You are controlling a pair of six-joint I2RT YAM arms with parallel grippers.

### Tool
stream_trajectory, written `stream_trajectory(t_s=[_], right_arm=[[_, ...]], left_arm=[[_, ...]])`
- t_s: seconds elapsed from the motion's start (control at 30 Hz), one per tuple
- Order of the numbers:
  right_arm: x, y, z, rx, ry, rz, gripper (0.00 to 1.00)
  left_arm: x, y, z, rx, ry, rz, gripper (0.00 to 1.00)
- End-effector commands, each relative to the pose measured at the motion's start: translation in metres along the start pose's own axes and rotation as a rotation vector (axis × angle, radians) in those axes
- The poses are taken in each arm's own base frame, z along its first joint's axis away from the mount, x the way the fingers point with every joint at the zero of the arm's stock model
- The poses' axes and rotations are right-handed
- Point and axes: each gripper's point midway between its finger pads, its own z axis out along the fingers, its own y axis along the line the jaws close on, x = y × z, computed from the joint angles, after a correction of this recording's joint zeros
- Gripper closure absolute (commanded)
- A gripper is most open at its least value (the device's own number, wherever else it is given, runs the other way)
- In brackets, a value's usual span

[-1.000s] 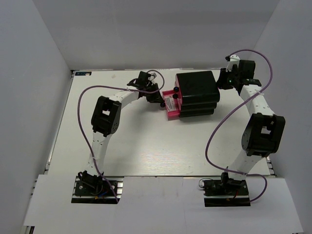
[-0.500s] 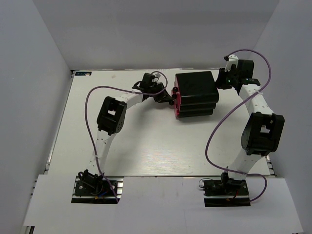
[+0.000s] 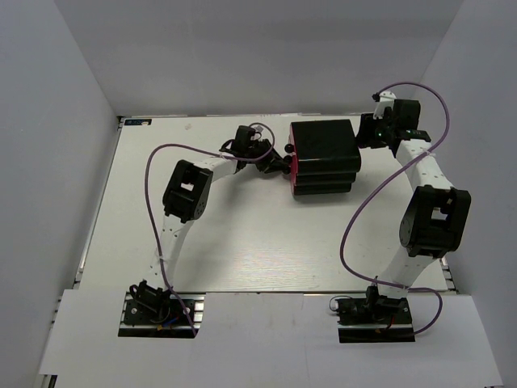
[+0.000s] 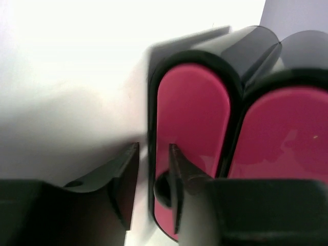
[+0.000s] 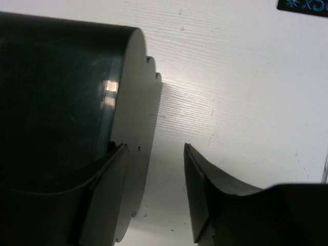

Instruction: Organize the makeup

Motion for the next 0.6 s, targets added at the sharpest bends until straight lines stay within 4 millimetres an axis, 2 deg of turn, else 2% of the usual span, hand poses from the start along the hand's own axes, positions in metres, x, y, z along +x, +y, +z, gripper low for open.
stream_trajectory(t_s=[0.0,0.03,0.07,0.1,0.13,0.17,0.2,0.23,0.27,0.3,0.33,0.37,0.4,0.43,0.47,0.5,0.53,0.57], right_arm=[[-0.021,-0.006,-0.016,0.078,-0.061,-0.027,0.40],[-0.016,-0.018,-0.019,0.132,-0.052,-0.027,0.28],[-0.018,-0.023,-0.023,0.162,-0.060,-0.050,0.23],[-0.025,-0.027,-0.032,0.196,-0.088,-0.064,0.19],[-0.026,-0.036,-0.036,0.238,-0.092,-0.069,0.18],[-0.023,-0.040,-0.040,0.254,-0.088,-0.072,0.17],[-0.027,-0.043,-0.050,0.274,-0.105,-0.084,0.16],[-0.029,-0.043,-0.055,0.280,-0.115,-0.090,0.16],[-0.029,-0.041,-0.062,0.282,-0.125,-0.098,0.15],[-0.029,-0.040,-0.066,0.283,-0.129,-0.100,0.15],[-0.028,-0.040,-0.070,0.287,-0.133,-0.103,0.15],[-0.027,-0.038,-0.074,0.287,-0.135,-0.105,0.14],[-0.027,-0.035,-0.083,0.290,-0.148,-0.112,0.14],[-0.028,-0.035,-0.089,0.297,-0.159,-0.118,0.14],[-0.028,-0.033,-0.096,0.299,-0.169,-0.121,0.11],[-0.026,-0.028,-0.109,0.299,-0.187,-0.130,0.11],[-0.027,-0.021,-0.114,0.277,-0.204,-0.140,0.11],[-0.033,-0.011,-0.130,0.264,-0.242,-0.151,0.11]], left_arm=[[-0.010,-0.029,-0.029,-0.007,-0.070,0.000,0.57],[-0.009,-0.027,-0.035,-0.036,-0.088,-0.016,0.55],[-0.014,-0.003,-0.044,-0.106,-0.137,-0.048,0.53],[-0.026,-0.012,-0.063,-0.109,-0.189,-0.046,0.46],[-0.026,-0.010,-0.069,-0.129,-0.207,-0.050,0.43],[-0.029,0.006,-0.078,-0.172,-0.235,-0.071,0.41],[-0.031,0.010,-0.085,-0.187,-0.249,-0.076,0.37],[-0.042,0.002,-0.102,-0.181,-0.287,-0.074,0.32],[-0.040,0.014,-0.109,-0.209,-0.295,-0.087,0.29],[-0.041,0.014,-0.117,-0.214,-0.307,-0.085,0.28],[-0.049,0.006,-0.134,-0.201,-0.337,-0.078,0.27],[-0.049,0.006,-0.142,-0.201,-0.346,-0.073,0.25],[-0.043,0.014,-0.149,-0.217,-0.338,-0.062,0.24],[-0.047,0.002,-0.167,-0.194,-0.362,-0.034,0.23],[-0.044,-0.006,-0.174,-0.179,-0.360,0.001,0.20],[-0.037,0.001,-0.182,-0.189,-0.344,0.052,0.19],[-0.034,-0.020,-0.199,-0.155,-0.357,0.117,0.15],[-0.030,-0.028,-0.208,-0.144,-0.359,0.174,0.11]])
